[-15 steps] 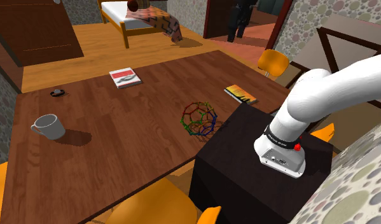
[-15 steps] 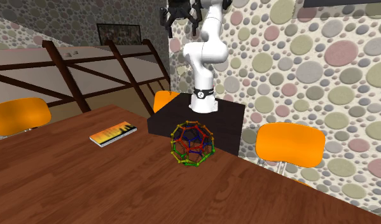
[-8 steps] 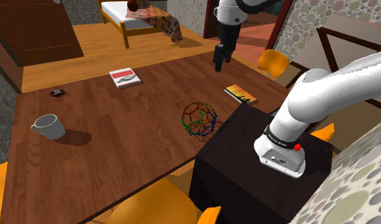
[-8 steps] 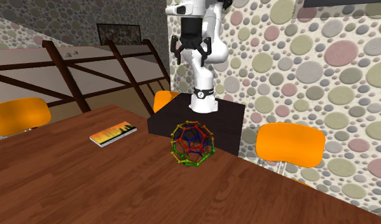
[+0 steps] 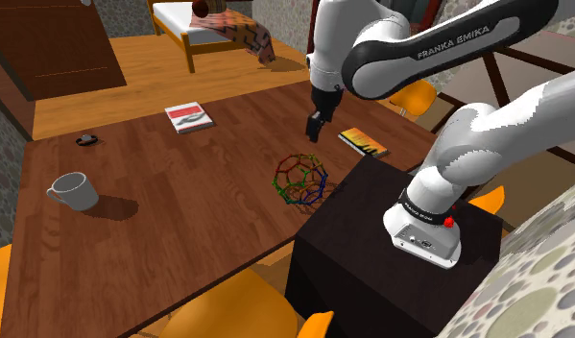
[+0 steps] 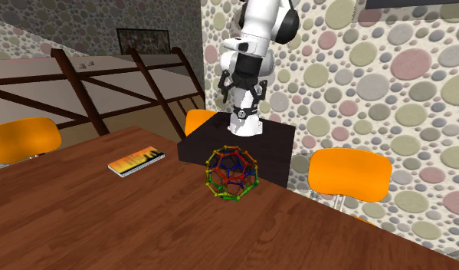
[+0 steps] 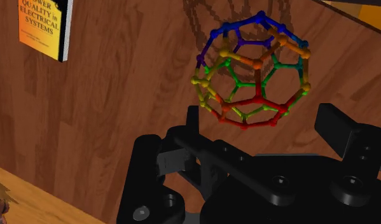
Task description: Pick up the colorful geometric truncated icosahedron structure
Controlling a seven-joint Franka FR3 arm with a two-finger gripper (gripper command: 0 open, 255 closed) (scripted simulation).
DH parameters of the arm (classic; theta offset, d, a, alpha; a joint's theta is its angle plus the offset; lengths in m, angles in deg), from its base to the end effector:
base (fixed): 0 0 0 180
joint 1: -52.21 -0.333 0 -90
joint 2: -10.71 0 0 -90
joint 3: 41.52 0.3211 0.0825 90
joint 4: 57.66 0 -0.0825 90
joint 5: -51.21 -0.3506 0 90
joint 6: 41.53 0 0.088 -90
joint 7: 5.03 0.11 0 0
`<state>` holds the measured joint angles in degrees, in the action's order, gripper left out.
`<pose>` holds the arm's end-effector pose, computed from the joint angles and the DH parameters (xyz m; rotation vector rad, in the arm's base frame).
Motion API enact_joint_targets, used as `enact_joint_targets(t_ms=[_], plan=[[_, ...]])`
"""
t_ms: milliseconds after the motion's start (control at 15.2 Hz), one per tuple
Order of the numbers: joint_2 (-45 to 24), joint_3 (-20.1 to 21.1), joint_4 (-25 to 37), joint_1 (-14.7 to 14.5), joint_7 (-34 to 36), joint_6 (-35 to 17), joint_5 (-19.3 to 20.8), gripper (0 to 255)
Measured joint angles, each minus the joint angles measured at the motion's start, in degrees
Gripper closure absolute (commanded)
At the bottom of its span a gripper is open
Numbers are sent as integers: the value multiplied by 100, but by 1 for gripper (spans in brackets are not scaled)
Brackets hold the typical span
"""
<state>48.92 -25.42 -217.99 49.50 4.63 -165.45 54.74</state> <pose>0.2864 0.0898 0.4062 2.9172 0.2000 0.0845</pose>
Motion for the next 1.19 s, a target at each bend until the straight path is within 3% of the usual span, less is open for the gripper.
enact_joint_targets(t_ms=[132, 396, 528, 660, 858, 1188], plan=[[-219, 348, -170, 86, 367, -553, 244, 0], [-944, 1221, -407, 546, 1340, -1549, 958, 0], [-1478, 1816, -333, 1049, 2026, -1949, 1593, 0], [-2090, 2512, -256, 1813, 2941, -2323, 2574, 0], [-2622, 3003, -121, 2414, 3792, -2477, 3549, 0], [-3361, 3354, 44, 2954, 4878, -2463, 4825, 0]])
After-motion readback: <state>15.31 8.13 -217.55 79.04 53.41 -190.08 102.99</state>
